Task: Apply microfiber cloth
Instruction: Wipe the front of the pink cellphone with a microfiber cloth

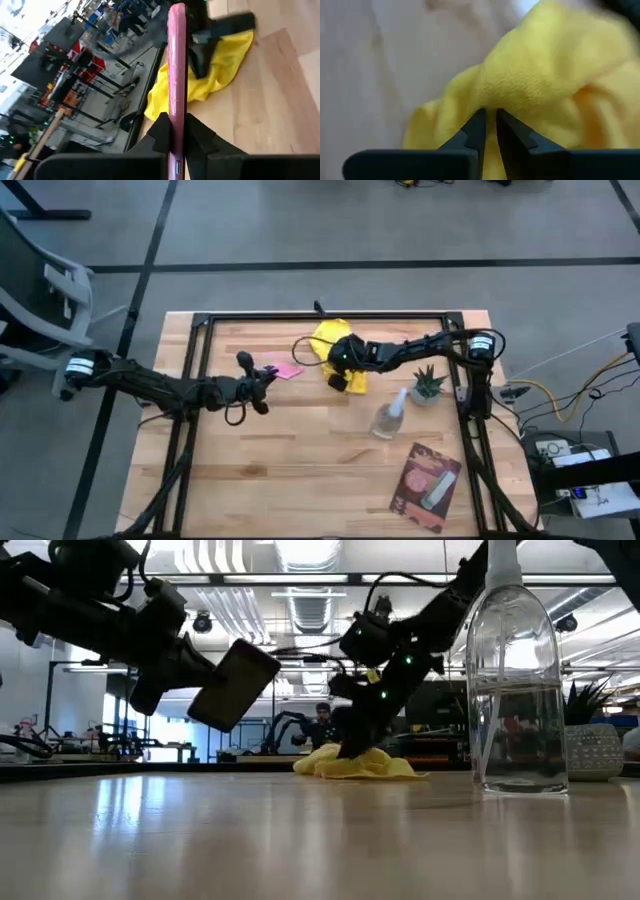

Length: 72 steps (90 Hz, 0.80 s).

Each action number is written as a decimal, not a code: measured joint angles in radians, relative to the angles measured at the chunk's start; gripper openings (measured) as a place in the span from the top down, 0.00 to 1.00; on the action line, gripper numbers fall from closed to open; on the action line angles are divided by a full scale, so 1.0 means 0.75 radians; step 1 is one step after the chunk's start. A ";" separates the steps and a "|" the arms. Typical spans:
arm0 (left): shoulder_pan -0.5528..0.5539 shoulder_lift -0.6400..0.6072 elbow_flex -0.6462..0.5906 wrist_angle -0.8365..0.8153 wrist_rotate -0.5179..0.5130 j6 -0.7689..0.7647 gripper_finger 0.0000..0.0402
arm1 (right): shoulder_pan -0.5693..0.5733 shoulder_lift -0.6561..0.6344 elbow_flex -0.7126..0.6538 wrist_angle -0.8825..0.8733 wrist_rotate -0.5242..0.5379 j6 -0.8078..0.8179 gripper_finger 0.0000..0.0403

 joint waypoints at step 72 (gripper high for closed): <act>0.000 -0.003 -0.001 0.024 0.138 -0.246 0.98 | 0.349 0.463 0.586 0.165 -0.002 0.027 0.98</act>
